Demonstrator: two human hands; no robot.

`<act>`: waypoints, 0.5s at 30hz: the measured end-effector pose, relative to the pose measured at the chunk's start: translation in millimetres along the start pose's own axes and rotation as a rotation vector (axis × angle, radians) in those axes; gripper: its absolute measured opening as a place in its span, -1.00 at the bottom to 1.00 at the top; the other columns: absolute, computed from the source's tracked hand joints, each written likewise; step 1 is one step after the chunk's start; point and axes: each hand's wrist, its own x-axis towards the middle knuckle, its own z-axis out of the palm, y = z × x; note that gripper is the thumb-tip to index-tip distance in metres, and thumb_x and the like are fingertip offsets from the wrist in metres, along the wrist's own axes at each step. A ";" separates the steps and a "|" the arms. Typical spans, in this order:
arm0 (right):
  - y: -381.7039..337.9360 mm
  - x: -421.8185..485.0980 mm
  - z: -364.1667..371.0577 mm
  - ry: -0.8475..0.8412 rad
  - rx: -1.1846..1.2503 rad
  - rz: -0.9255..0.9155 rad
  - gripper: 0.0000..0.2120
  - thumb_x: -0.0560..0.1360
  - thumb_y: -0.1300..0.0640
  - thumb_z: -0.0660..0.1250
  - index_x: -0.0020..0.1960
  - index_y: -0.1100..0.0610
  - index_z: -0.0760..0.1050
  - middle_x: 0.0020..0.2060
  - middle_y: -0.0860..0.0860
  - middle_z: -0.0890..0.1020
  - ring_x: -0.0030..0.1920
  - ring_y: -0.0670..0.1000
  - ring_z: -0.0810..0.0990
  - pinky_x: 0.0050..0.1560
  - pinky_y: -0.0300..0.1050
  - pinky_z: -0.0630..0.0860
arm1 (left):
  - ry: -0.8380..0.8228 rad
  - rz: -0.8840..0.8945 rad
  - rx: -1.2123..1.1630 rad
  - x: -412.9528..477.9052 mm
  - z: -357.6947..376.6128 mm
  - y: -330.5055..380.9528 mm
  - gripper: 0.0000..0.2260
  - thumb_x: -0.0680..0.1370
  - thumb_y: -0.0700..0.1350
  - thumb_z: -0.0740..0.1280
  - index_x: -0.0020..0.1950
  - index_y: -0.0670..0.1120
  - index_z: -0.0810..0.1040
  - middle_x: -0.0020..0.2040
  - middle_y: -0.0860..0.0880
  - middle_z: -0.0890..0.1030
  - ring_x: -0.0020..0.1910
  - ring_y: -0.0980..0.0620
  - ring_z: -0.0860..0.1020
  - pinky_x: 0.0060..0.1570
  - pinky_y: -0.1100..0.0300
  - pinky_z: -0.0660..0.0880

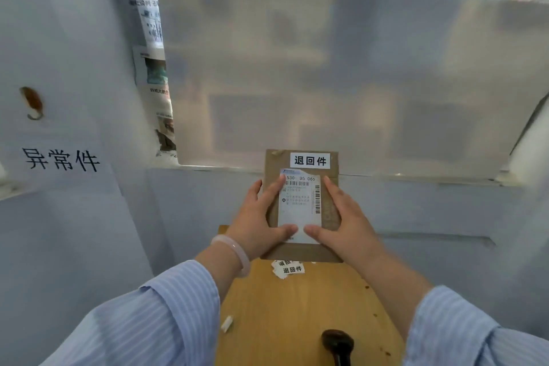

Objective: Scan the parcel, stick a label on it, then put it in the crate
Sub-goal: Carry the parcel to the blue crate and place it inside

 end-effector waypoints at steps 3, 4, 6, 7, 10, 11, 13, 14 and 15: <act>-17.2 6.2 -12.5 0.018 -0.010 -0.077 -0.04 0.33 -0.08 0.53 0.51 -0.29 -0.02 0.46 -0.06 0.24 0.44 -0.05 0.22 0.41 -0.02 0.24 | 0.066 0.035 0.025 1.3 -13.9 14.3 -0.15 0.35 0.14 0.48 0.43 0.45 -0.02 0.55 0.03 0.07 0.48 -0.09 0.18 0.42 -0.10 0.29; -21.2 6.2 -14.5 0.015 -0.014 -0.099 -0.04 0.34 -0.09 0.52 0.51 -0.29 -0.03 0.46 -0.07 0.24 0.44 -0.05 0.21 0.41 -0.01 0.24 | 0.080 0.039 0.031 -1.0 -17.3 16.6 -0.15 0.35 0.16 0.47 0.42 0.46 -0.03 0.54 0.04 0.08 0.48 -0.09 0.19 0.41 -0.11 0.31; -26.7 4.6 -14.3 -0.007 -0.017 -0.126 -0.05 0.34 -0.12 0.51 0.50 -0.32 -0.05 0.47 -0.07 0.23 0.45 -0.05 0.21 0.42 0.02 0.25 | 0.103 0.031 0.042 -10.2 -22.8 20.0 -0.16 0.36 0.17 0.46 0.42 0.47 -0.03 0.54 0.04 0.09 0.47 -0.09 0.20 0.39 -0.12 0.33; -28.7 3.2 -12.0 -0.023 -0.012 -0.133 -0.05 0.34 -0.13 0.50 0.49 -0.34 -0.06 0.47 -0.06 0.23 0.45 -0.04 0.21 0.43 0.05 0.26 | 0.118 0.024 0.047 -16.0 -24.6 20.3 -0.17 0.36 0.16 0.47 0.42 0.46 -0.02 0.54 0.04 0.09 0.47 -0.09 0.20 0.40 -0.11 0.32; -36.0 -1.0 0.6 -0.073 0.003 -0.169 -0.05 0.34 -0.13 0.50 0.48 -0.37 -0.08 0.49 -0.05 0.21 0.47 -0.02 0.19 0.45 0.07 0.24 | 0.165 -0.010 0.043 -37.1 -30.8 18.0 -0.18 0.39 0.09 0.47 0.44 0.42 0.00 0.54 0.02 0.09 0.49 -0.06 0.15 0.42 0.03 0.22; -38.8 -2.7 6.4 -0.088 0.007 -0.183 -0.05 0.34 -0.13 0.50 0.48 -0.36 -0.07 0.49 -0.05 0.21 0.48 -0.02 0.18 0.46 0.09 0.23 | 0.179 -0.023 0.041 -44.9 -33.6 15.6 -0.18 0.40 0.08 0.47 0.45 0.40 0.00 0.54 0.01 0.08 0.49 -0.04 0.13 0.40 0.08 0.19; -47.2 -6.8 19.0 -0.128 0.028 -0.207 -0.06 0.35 -0.12 0.50 0.49 -0.35 -0.06 0.50 -0.05 0.20 0.48 -0.01 0.17 0.46 0.10 0.22 | 0.212 -0.061 0.038 -62.1 -41.5 9.1 -0.18 0.41 0.06 0.47 0.46 0.38 0.00 0.54 0.01 0.06 0.50 -0.04 0.10 0.39 0.11 0.17; -52.7 -9.3 26.1 -0.150 0.042 -0.220 -0.06 0.35 -0.11 0.50 0.49 -0.34 -0.05 0.49 -0.06 0.21 0.48 -0.02 0.17 0.47 0.09 0.22 | 0.234 -0.081 0.041 -71.5 -46.8 4.7 -0.18 0.41 0.06 0.47 0.46 0.39 0.00 0.54 0.02 0.06 0.50 -0.04 0.10 0.40 0.09 0.17; -59.2 -12.1 33.8 -0.176 0.057 -0.231 -0.06 0.35 -0.10 0.51 0.49 -0.34 -0.05 0.49 -0.06 0.21 0.48 -0.02 0.18 0.47 0.08 0.22 | 0.257 -0.100 0.048 -81.8 -52.8 0.3 -0.19 0.41 0.07 0.47 0.46 0.38 0.01 0.54 0.02 0.06 0.50 -0.05 0.11 0.40 0.08 0.18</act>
